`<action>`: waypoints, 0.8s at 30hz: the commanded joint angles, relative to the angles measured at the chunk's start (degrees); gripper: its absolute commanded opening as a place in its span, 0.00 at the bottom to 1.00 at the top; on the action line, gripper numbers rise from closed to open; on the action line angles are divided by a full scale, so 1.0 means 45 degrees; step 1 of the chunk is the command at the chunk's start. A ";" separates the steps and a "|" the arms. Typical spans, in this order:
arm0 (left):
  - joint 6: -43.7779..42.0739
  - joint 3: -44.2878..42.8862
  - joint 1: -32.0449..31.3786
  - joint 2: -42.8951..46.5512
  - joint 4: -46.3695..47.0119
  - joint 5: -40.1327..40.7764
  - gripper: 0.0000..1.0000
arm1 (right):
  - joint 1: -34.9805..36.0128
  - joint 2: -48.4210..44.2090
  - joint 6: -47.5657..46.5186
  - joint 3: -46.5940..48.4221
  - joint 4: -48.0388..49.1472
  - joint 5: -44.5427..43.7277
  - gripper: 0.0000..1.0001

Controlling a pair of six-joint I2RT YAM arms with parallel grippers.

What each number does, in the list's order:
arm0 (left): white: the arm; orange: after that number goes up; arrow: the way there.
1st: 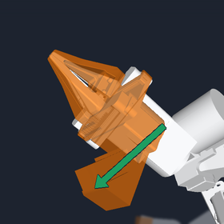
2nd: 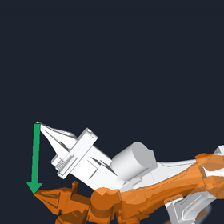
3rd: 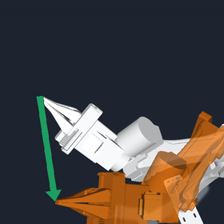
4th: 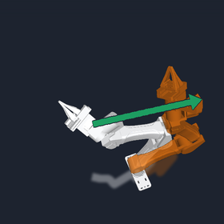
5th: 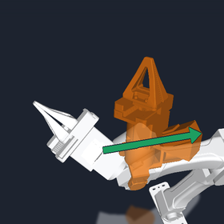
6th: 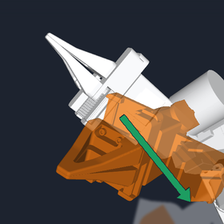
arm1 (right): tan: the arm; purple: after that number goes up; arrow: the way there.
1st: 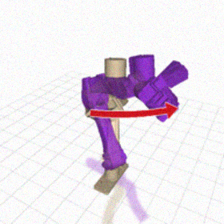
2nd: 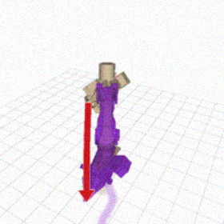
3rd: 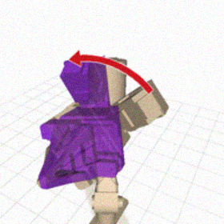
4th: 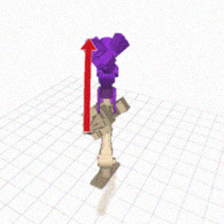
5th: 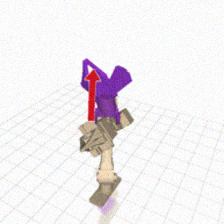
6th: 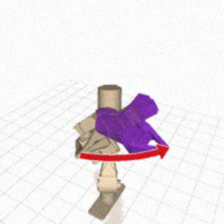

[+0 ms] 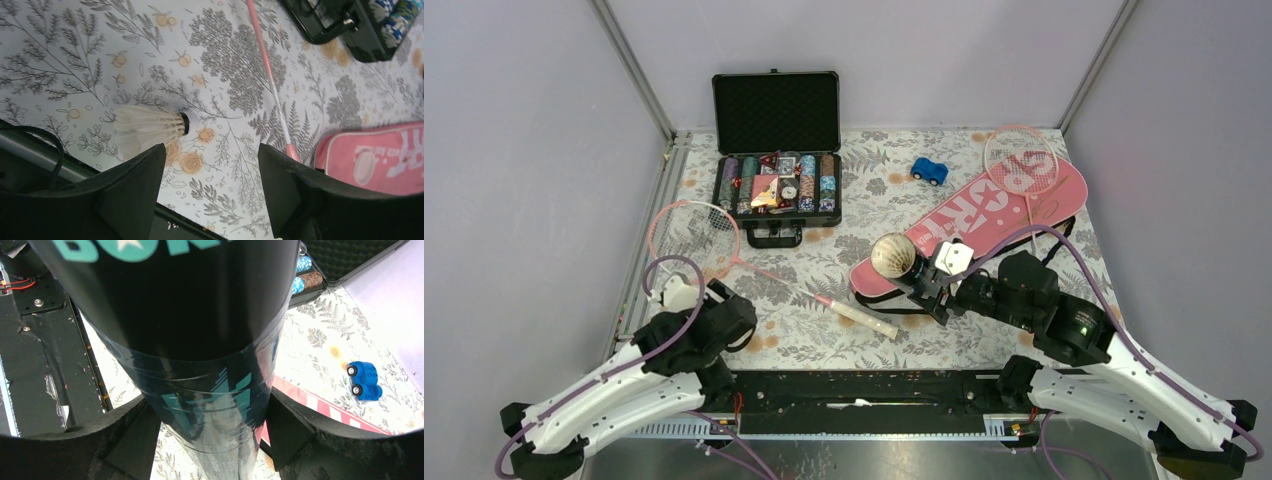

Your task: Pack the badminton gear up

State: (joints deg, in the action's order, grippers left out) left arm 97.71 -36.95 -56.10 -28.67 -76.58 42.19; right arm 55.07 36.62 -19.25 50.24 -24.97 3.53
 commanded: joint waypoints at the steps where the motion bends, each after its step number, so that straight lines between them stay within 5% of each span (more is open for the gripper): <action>1: 0.0180 -0.0044 0.0912 -0.0655 -0.0540 0.0367 0.74 | 0.0009 -0.0090 -0.0020 0.0239 0.0746 -0.0320 0.46; 9: -0.3677 0.0437 0.5695 -0.1828 0.1954 -0.2458 0.72 | 0.0009 0.0278 -0.0079 0.0299 0.0977 -0.0269 0.46; 24: -0.3289 0.1632 0.6079 -0.0948 0.3404 -0.3399 0.55 | 0.0009 0.0193 -0.0059 0.0511 0.0578 -0.0203 0.46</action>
State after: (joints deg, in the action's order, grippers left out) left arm 83.53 -30.44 -29.06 -36.88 -65.91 28.29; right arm 55.07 38.70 -19.25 50.26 -24.95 3.55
